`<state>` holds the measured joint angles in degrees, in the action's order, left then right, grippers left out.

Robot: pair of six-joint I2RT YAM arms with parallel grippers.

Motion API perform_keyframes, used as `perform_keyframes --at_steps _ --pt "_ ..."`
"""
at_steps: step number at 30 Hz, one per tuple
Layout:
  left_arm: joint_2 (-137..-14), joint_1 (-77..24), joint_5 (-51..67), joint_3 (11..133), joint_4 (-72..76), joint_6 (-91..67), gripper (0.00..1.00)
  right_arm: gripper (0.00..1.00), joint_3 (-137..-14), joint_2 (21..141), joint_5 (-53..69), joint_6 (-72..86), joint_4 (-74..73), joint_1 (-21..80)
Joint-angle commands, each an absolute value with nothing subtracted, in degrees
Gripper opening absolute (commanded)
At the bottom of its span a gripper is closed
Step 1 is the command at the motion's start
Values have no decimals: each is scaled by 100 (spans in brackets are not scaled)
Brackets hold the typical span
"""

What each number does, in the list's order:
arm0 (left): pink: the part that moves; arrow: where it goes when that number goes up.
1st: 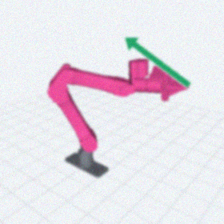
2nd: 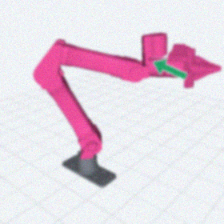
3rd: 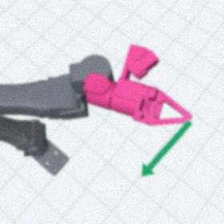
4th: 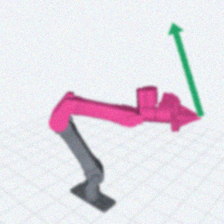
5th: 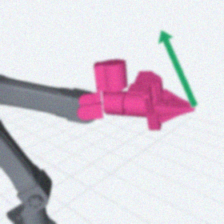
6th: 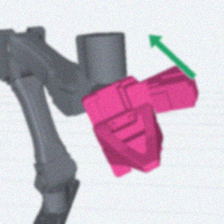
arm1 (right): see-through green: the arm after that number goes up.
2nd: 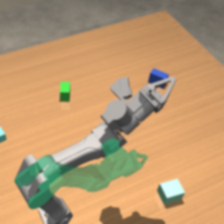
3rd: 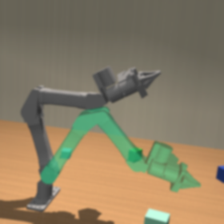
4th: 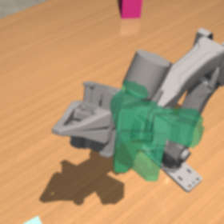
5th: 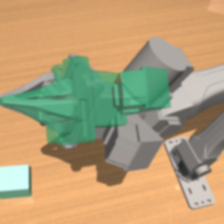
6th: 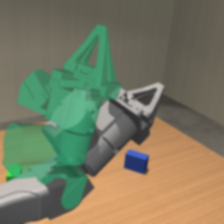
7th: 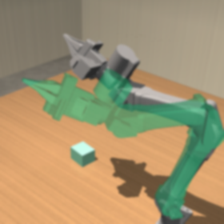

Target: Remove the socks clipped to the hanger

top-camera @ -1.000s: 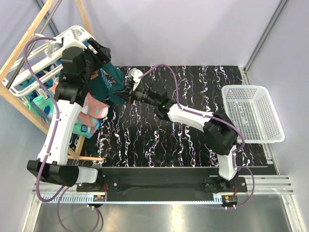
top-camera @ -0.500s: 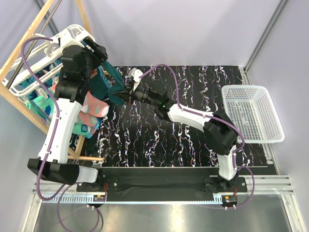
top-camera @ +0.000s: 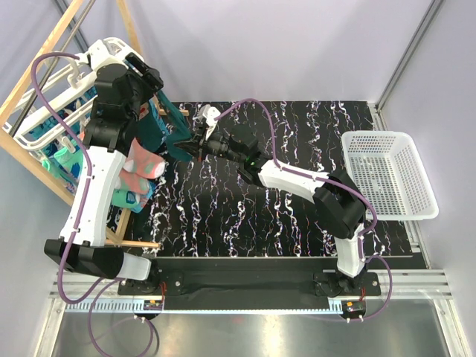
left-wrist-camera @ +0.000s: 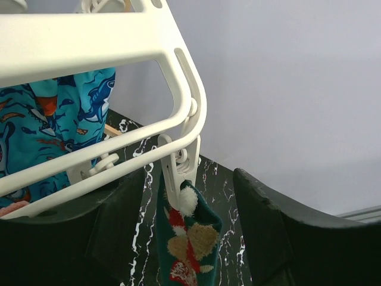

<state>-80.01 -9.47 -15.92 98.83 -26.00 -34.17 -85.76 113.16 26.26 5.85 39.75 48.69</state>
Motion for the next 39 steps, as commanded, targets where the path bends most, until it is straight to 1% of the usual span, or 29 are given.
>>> perform_keyframes --at_steps 1,6,9,12,13,16,20,28,33,39 --pt "-8007 -896 -1934 10160 -2487 -3419 66 0 -8517 10942 2663 528 4324 4825" --pt "-7981 -923 -2021 10318 -2935 -3463 65 0 -8587 10934 2251 194 4061 4825" --pt "-7989 -1072 -2328 10608 -3356 -3376 65 0 -8596 10907 2118 123 3964 4834" --pt "-8103 -1379 -2951 11038 -3839 -3200 65 0 -8622 10942 2153 132 3920 4834" --pt "-8208 -1597 -3353 11161 -4067 -3138 65 0 -8648 10951 2179 132 3911 4825" --pt "-8376 -2020 -4050 11548 -4271 -2910 65 0 -8675 10969 2188 141 3885 4834" --pt "-8534 -2127 -4201 11733 -4315 -2927 67 0 -8657 10960 2180 132 3876 4834" --pt "-9255 -2372 -4701 12594 -4711 -2936 70 0 -8657 10960 2180 114 3867 4843" --pt "-9281 -2549 -5001 12533 -4544 -2856 70 0 -8640 10951 2145 79 3885 4834" --pt "-9281 -2558 -5010 12498 -4412 -2813 69 0 -8578 10907 2065 27 3894 4834"
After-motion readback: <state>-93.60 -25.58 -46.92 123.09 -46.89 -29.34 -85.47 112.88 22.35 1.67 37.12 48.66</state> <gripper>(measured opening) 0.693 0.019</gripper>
